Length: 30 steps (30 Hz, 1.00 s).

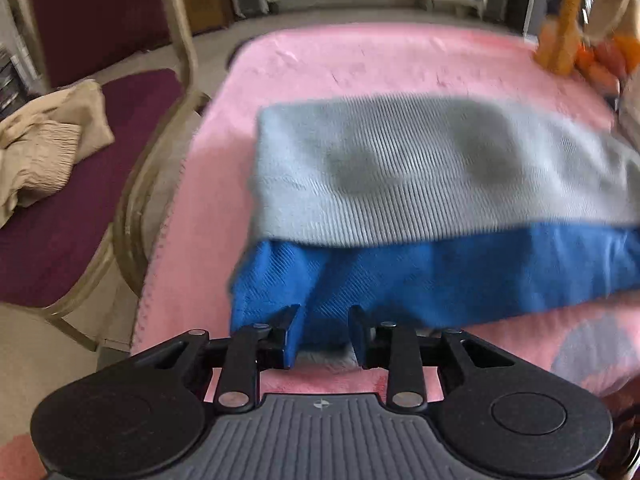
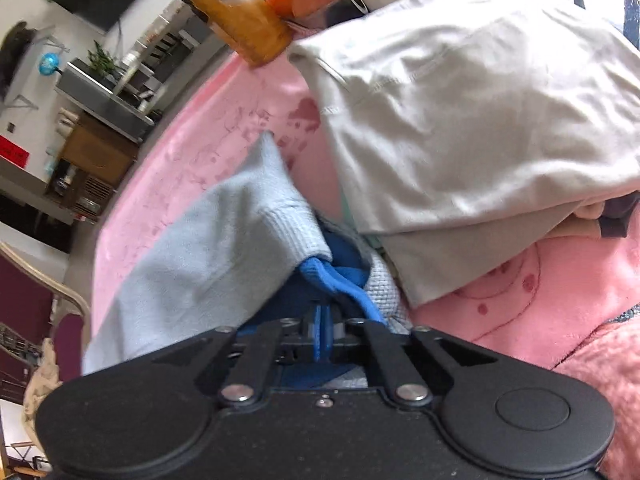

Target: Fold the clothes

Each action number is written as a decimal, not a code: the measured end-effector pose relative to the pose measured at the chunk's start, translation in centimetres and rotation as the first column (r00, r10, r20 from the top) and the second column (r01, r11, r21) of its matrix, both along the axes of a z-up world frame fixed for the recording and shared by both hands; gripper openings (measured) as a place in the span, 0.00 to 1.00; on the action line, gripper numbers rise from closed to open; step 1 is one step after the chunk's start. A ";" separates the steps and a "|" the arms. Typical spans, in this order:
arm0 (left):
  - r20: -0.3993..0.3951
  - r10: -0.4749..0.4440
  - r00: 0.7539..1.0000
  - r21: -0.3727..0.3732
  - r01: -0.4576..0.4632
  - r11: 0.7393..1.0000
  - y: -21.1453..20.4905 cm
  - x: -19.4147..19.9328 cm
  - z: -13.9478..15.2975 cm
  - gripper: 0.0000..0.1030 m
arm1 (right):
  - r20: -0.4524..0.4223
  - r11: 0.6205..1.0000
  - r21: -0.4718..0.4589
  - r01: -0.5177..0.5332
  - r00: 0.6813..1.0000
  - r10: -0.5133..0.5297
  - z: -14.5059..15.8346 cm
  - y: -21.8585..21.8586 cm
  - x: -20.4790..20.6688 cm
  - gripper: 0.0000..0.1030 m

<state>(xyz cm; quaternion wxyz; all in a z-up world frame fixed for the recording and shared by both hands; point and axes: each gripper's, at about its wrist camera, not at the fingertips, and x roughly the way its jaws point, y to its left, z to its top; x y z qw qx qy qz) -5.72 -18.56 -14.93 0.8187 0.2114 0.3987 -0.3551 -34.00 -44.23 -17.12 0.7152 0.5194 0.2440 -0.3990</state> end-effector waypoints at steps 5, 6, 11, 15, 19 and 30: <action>0.067 0.012 0.998 -0.137 -0.002 0.991 -0.2 0.6 3.5 0.30 | 0.093 0.993 -0.113 -0.021 0.995 0.031 2.7 -0.6 0.7 0.29; 0.079 0.006 0.997 -0.152 0.007 0.988 -0.7 0.8 4.1 0.31 | 0.111 0.991 -0.131 -0.029 0.993 0.043 3.1 -1.0 1.1 0.29; 0.112 0.020 0.994 -0.231 0.006 0.973 -3.9 3.2 6.1 0.31 | 0.200 0.984 -0.170 -0.044 0.977 0.079 4.5 -4.3 3.2 0.29; 0.023 0.023 0.999 -0.285 -0.015 0.958 -6.9 6.3 5.4 0.31 | 0.228 0.982 -0.182 -0.053 0.969 0.095 4.0 -8.1 5.9 0.30; -0.029 0.063 0.998 -0.242 -0.068 0.968 -9.5 8.8 2.0 0.22 | 0.235 0.985 -0.140 -0.101 0.963 0.132 1.1 -10.2 8.3 0.14; 0.067 0.183 0.981 -0.056 -0.180 0.982 -10.9 10.6 -2.0 0.25 | 0.244 0.983 -0.011 -0.185 0.952 0.182 -4.8 -12.1 13.2 0.00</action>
